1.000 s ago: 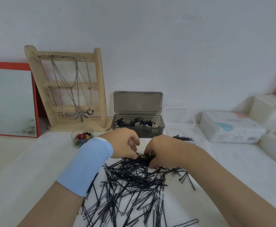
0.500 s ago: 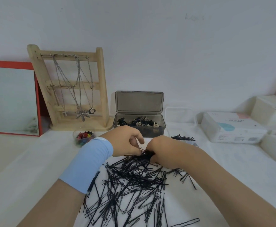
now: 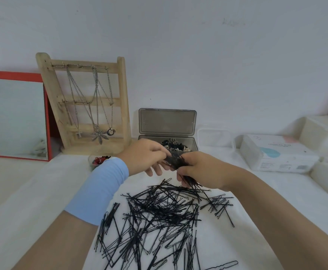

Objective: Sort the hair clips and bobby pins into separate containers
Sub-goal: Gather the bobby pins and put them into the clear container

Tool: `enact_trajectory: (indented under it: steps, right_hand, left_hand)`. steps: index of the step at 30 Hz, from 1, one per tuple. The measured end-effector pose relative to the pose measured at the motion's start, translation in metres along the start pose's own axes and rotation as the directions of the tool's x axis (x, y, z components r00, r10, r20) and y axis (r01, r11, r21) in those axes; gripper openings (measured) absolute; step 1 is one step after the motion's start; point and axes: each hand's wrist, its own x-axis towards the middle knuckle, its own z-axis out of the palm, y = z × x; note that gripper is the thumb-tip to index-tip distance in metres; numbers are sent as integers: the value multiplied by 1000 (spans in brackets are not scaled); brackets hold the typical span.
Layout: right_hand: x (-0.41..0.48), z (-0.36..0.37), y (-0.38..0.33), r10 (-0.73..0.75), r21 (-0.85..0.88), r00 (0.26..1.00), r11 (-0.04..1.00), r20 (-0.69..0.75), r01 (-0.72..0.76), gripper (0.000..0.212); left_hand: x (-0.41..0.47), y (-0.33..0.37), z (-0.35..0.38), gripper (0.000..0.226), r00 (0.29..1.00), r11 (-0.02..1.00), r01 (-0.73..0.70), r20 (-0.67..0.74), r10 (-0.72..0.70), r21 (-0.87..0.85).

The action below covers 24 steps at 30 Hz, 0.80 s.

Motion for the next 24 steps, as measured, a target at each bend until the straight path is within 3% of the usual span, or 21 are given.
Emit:
enact_trajectory:
  steps: [4,8,12,14,17,18,24]
  right_hand:
    - [1,0,0,11,167,1000,986,-14,-9,15]
    - [2,3,1,39,243,999,969,36,-47,21]
    - [3,4,0,38,308,994,949,105,-69,19]
    - [4,2,1,71,304,995,949,65,-88,17]
    - [7,1,3,94,285,996,954,-2,-89,13]
    - [7,1,4,81,291,997,954,-3,-76,12]
    - [3,0,6,7,284,992,958,124,-42,14]
  left_hand:
    - [-1,0,-3,25,999,987,-30,-37,25,-156]
    - [-2,-3,-3,15,992,992,-108,-62,112,63]
    - [1,-1,1,8,978,990,-138,-158,138,14]
    - [2,-1,2,22,981,990,-138,-142,134,-12]
    - [0,-3,5,66,987,977,-132,-68,145,169]
    - [-1,-2,7,65,983,967,-143,-83,163,212]
    - [1,0,0,13,883,944,-250,-349,314,217]
